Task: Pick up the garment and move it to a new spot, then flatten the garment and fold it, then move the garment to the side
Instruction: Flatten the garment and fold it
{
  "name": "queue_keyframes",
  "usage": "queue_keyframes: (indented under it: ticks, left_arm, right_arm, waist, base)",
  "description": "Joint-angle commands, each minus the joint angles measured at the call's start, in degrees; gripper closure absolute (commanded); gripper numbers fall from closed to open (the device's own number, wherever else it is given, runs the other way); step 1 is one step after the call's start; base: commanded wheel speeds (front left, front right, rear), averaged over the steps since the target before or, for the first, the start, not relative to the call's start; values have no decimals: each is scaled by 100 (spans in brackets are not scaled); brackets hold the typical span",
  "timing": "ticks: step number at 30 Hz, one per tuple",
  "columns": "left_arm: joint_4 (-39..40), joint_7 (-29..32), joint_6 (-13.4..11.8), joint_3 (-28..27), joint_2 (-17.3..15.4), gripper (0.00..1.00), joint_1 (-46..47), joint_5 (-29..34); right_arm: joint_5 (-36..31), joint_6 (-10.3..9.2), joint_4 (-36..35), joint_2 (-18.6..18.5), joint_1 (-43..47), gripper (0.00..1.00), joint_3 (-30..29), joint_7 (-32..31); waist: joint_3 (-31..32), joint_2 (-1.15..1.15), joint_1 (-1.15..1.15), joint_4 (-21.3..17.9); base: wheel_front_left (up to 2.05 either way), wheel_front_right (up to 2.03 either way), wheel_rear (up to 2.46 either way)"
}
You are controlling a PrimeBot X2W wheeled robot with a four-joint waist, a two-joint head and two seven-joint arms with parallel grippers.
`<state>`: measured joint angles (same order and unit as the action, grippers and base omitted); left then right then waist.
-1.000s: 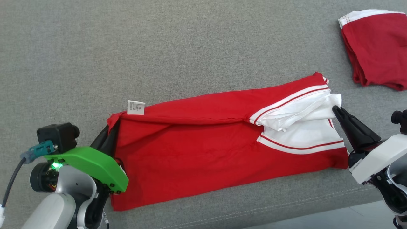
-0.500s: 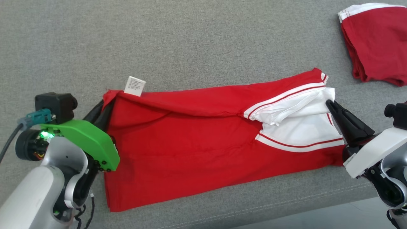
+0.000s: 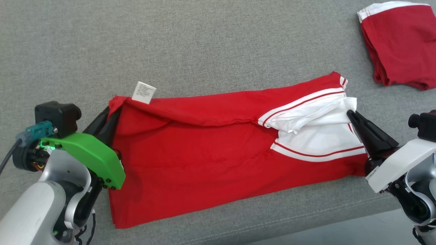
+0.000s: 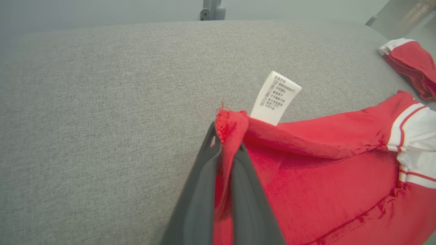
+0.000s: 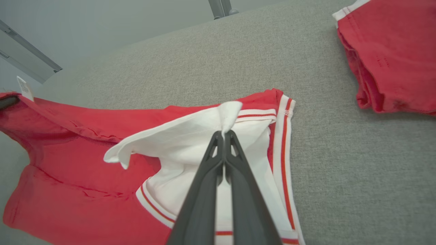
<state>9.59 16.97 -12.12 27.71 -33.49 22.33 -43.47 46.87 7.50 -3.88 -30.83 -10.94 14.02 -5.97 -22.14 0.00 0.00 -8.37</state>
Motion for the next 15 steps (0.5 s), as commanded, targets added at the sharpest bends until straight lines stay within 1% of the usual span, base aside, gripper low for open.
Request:
queue_keyframes:
  ticks: [1,2,4,7,9,12,15]
  left_arm:
    - [61,-63,80,16,-55,100,-59,14]
    - [116,-99,168,40,-69,100,-102,-17]
    - [133,-119,285,96,-218,100,-224,36]
    - [169,-187,442,160,-329,100,-328,66]
    - [164,-209,477,167,-405,100,-415,77]
    - [199,-246,516,202,-432,100,-504,54]
    - [224,-301,636,289,-400,100,-569,26]
  right_arm:
    - [52,-5,19,-9,33,100,-8,17]
    - [57,-4,19,-8,58,100,-17,8]
    - [54,-4,21,1,116,100,-33,-19]
    - [61,-4,7,-2,159,100,-66,-37]
    - [64,-4,1,2,201,100,-80,-48]
    - [63,-4,-6,0,250,100,-111,-73]
    - [49,-4,-16,0,292,100,-138,-100]
  waist:
    - [11,0,0,5]
    - [19,0,0,11]
    - [37,0,0,25]
    - [50,0,0,46]
    - [63,0,0,56]
    - [80,0,0,72]
    - [108,0,0,95]
  base:
    - [0,0,0]
    - [0,0,0]
    - [0,0,0]
    - [0,0,0]
    - [0,0,0]
    - [0,0,0]
    - [0,0,0]
